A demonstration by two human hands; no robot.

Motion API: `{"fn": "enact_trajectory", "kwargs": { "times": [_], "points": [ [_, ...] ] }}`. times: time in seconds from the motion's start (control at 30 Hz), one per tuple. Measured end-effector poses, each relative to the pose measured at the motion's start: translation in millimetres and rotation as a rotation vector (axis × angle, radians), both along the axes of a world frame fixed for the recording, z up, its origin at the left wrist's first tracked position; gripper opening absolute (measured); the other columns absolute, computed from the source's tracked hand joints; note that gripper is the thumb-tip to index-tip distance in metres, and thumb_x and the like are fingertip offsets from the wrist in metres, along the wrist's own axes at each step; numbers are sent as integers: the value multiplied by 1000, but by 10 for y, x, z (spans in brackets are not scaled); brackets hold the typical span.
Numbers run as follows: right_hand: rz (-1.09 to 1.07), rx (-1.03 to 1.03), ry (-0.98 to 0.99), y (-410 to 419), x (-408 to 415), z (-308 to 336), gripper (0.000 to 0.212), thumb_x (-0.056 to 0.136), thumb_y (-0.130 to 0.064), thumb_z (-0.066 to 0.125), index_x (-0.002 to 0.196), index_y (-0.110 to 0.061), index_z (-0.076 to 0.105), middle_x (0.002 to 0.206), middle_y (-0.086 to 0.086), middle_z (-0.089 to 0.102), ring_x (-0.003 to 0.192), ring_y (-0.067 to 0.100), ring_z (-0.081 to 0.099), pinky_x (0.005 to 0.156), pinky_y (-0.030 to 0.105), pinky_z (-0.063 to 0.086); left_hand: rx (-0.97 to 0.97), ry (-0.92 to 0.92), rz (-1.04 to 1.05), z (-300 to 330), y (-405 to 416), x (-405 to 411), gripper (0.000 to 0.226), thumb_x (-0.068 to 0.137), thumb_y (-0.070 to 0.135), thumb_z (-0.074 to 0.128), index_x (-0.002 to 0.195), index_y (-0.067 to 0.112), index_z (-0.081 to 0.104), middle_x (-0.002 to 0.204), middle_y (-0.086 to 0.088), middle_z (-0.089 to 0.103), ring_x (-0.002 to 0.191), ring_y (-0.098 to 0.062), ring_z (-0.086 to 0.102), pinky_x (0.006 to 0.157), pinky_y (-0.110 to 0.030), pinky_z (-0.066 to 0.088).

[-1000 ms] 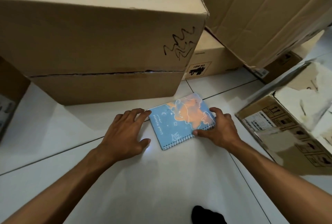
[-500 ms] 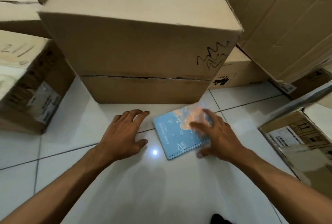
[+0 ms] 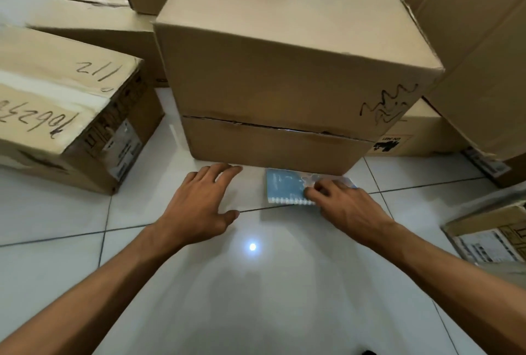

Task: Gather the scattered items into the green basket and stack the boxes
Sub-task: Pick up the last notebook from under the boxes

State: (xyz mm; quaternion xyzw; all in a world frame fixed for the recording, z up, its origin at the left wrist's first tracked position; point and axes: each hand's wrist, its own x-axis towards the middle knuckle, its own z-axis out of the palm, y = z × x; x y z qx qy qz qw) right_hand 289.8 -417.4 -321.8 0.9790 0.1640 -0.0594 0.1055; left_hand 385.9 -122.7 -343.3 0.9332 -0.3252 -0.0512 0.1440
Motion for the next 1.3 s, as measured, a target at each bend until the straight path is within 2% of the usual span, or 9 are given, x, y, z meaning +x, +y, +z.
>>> {"fn": "enact_trajectory", "kwargs": {
  "times": [0.07,0.2,0.33,0.53,0.63,0.77,0.83,1.03,1.3],
  "points": [
    [6,40,-67,163,112,106,57,72,-8,85,123,-14,59,111,14,65,81,27,68,59,35,57,0,-27,27,96,136,47,89,78,58,66,150,33,21,153,4,34,137,-19,34,113,-35,28],
    [76,120,-140,494,323,254,46,81,-1,70,123,-16,57,108,7,63,70,25,63,44,31,43,-31,-74,108,295,522,129,84,77,53,68,148,31,27,148,3,39,133,-18,39,107,-35,32],
    [212,180,-189,950,513,409,49,76,-2,73,119,-20,60,105,2,64,66,24,63,43,26,28,-55,-109,207,468,964,128,83,76,51,70,147,31,31,146,5,41,132,-17,39,105,-35,33],
    [475,360,-323,1682,879,762,40,84,-2,68,121,-17,60,114,1,66,88,21,68,50,35,53,-112,-150,317,808,1735,-40,83,76,46,74,147,31,34,146,6,39,133,-14,35,106,-32,32],
    [584,455,-472,2032,1062,971,29,85,-4,74,113,-11,69,113,3,69,92,21,70,57,32,55,-120,-196,377,1005,2129,-153,80,73,41,75,144,30,38,142,6,43,130,-16,40,105,-35,37],
    [708,550,-553,2532,1287,1197,23,100,-11,53,114,-9,71,116,5,69,98,26,70,65,37,58,-130,-245,504,1208,2664,-261,78,72,42,70,142,26,42,138,4,46,125,-20,45,102,-39,40],
    [757,574,-577,2831,1412,1277,23,99,-9,55,114,-9,72,115,5,70,98,26,70,65,39,58,-132,-257,586,1258,2934,-299,77,72,41,72,142,26,42,137,3,47,124,-21,46,102,-38,39],
    [907,573,-524,3879,1701,1283,27,86,-5,76,112,-8,73,112,11,71,95,30,71,68,44,60,-99,-248,805,1243,3687,-514,78,70,35,79,140,25,45,137,1,49,125,-24,45,97,-40,39],
    [1003,695,-494,5109,1810,922,19,86,-9,75,105,-13,75,107,8,72,91,30,71,70,40,59,-21,-187,1045,1060,4605,-1108,81,72,36,76,144,25,40,136,0,47,122,-25,46,98,-38,37]
  ]
}}
